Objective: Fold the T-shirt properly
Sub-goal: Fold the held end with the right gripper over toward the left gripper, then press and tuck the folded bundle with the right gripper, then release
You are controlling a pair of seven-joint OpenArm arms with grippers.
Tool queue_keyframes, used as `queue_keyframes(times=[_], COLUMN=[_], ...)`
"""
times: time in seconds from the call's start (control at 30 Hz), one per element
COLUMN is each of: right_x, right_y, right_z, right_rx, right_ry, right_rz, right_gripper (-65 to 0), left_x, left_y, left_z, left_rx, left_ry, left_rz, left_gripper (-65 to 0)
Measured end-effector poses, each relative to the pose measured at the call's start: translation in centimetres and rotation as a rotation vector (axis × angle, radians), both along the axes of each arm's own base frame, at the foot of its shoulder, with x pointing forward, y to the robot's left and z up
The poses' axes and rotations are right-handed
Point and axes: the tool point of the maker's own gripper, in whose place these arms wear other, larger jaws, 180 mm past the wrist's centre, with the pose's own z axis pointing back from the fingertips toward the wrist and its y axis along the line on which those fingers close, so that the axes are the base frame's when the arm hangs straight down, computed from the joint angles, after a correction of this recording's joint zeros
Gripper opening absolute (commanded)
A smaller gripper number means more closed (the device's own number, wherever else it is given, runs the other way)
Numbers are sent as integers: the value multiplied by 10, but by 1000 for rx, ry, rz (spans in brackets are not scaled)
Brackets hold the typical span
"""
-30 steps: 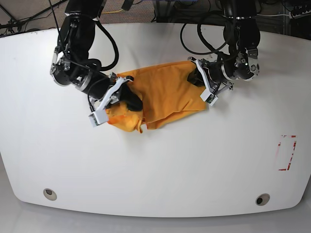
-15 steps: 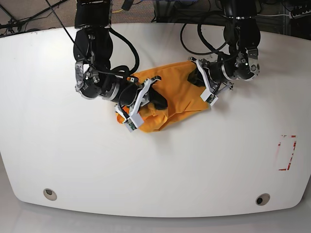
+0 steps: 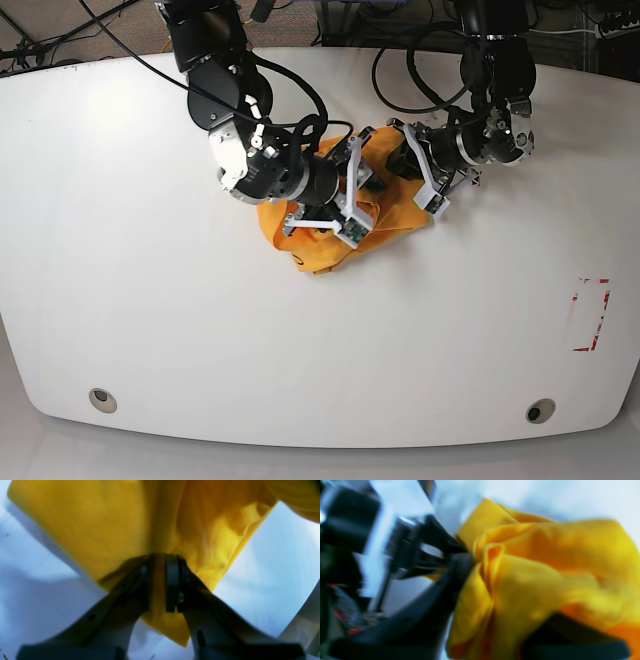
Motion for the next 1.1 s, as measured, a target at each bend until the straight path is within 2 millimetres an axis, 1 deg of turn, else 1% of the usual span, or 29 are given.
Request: queue_keyframes(times=[0.03, 0.07, 0.1, 0.13, 0.27, 0.37, 0.47, 0.57, 0.63, 0.7, 0.8, 0.87, 0.97, 1.1], right_x=[-3, -5, -9, -11, -21, -21, -18, -18, -17, -14, -7, -3, 0, 4], right_y=[3, 8, 11, 14, 25, 29, 29, 24, 18, 12, 7, 4, 6, 11], right_z=[-2, -2, -2, -2, -4, 4, 17, 30, 30, 28, 31, 33, 32, 24], right_rx=[-26, -26, -28, -28, -52, -37, -16, 7, -13, -25, -8, -9, 4, 25], right_ry=[-11, -15, -16, -17, -32, -62, -109, -161, -173, -176, -184, -190, -193, -179], right_rz=[20, 34, 48, 60, 116, 120, 118, 130, 127, 111, 80, 72, 69, 69], right_gripper=[-227, -190, -160, -147, -163, -181, -198, -224, -241, -244, -243, -241, -241, -241], left_x=[0, 2, 4, 5, 11, 17, 26, 32, 34, 36, 39, 39, 37, 33], left_y=[0, 1, 3, 5, 16, 30, 54, 83, 94, 98, 100, 109, 124, 145], left_z=[0, 1, 2, 2, 3, 5, 9, 22, 25, 28, 32, 33, 34, 35], left_rx=[2, 3, 2, 7, 9, 2, 33, 55, 69, 79, 80, 98, 111, 124], left_ry=[0, -2, -4, -3, -6, -9, -23, -63, -74, -82, -96, -98, -99, -99], left_rz=[-2, 2, 8, 16, 75, 134, 197, 280, 306, 308, 299, 310, 348, 408], left_gripper=[-582, -582, -581, -581, -581, -581, -582, -582, -582, -582, -585, -585, -583, -583])
